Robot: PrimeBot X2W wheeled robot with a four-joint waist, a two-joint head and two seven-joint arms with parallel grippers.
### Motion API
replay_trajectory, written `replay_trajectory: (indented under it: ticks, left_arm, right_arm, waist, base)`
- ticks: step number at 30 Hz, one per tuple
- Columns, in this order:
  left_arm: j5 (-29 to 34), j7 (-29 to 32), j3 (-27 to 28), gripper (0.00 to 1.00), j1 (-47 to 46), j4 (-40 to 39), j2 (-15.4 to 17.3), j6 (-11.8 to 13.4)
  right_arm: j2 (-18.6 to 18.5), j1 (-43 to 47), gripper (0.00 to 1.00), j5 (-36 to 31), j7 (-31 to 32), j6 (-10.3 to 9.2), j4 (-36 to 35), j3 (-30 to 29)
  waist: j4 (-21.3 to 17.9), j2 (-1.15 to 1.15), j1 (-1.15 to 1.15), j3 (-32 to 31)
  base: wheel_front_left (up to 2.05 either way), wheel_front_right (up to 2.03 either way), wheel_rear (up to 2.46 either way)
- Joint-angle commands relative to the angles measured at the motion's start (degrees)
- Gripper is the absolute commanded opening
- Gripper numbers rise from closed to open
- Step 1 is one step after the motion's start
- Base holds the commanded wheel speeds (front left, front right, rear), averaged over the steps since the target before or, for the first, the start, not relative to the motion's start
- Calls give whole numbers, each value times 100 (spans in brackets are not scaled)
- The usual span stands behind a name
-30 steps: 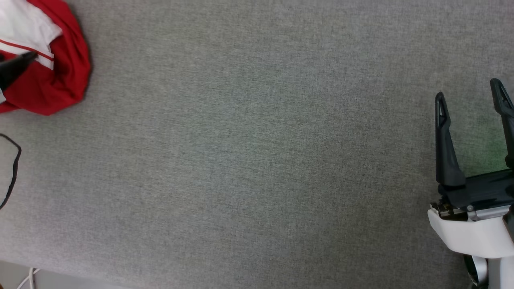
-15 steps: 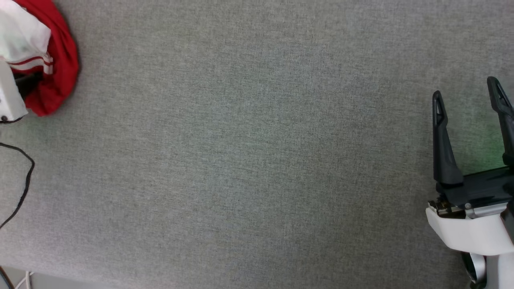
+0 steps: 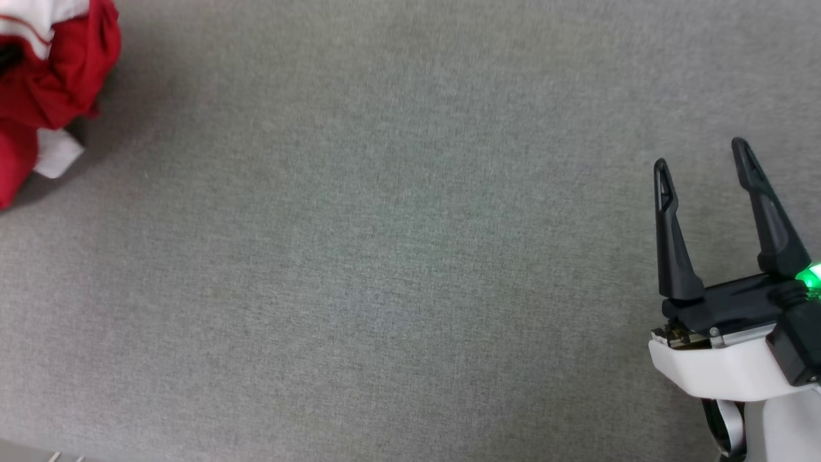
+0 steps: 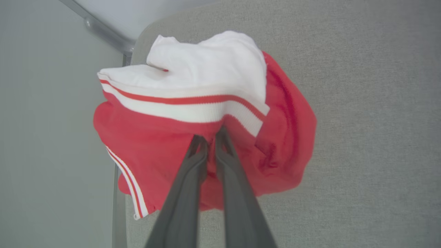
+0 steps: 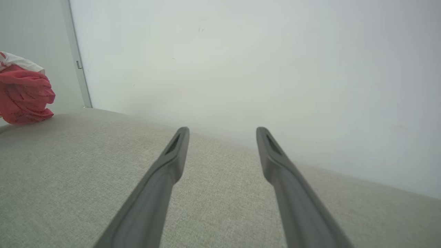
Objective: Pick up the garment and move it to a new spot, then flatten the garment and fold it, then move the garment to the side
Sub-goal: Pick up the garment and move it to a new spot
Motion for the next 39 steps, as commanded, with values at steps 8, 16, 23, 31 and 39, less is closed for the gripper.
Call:
replay_trajectory:
  ticks: [8, 16, 23, 31, 39]
  left_arm:
    - [218, 241, -602, 0, -811, -1157, 19, -3]
    - [304, 510, -1459, 0, -1722, -2211, -645, 0]
    - [159, 466, -2071, 0, -2158, -2644, -1151, 0]
    - [42, 203, -2796, 0, -2000, -2835, -1464, 0]
    - [142, -238, -3488, 0, -1185, -2135, -1971, 0]
  right_arm:
    - [55, 218, 100, 337, -12, -4, 170, -28]
    - [56, 360, 100, 723, -12, -4, 307, -62]
    - [57, 437, 100, 848, -12, -4, 351, -100]
    - [57, 381, 100, 928, -12, -3, 367, -179]
    - [55, 259, 100, 909, -12, -4, 424, -89]
  waist:
    - [-322, 0, 0, -774]
    - [-915, 0, 0, -1336]
    - [-1350, 0, 0, -1457]
    - [-1690, 0, 0, -1292]
    - [-1925, 0, 0, -982]
  base:
    - [0, 0, 0]
    - [0, 0, 0]
    - [0, 0, 0]
    - [0, 0, 0]
    - [0, 0, 0]
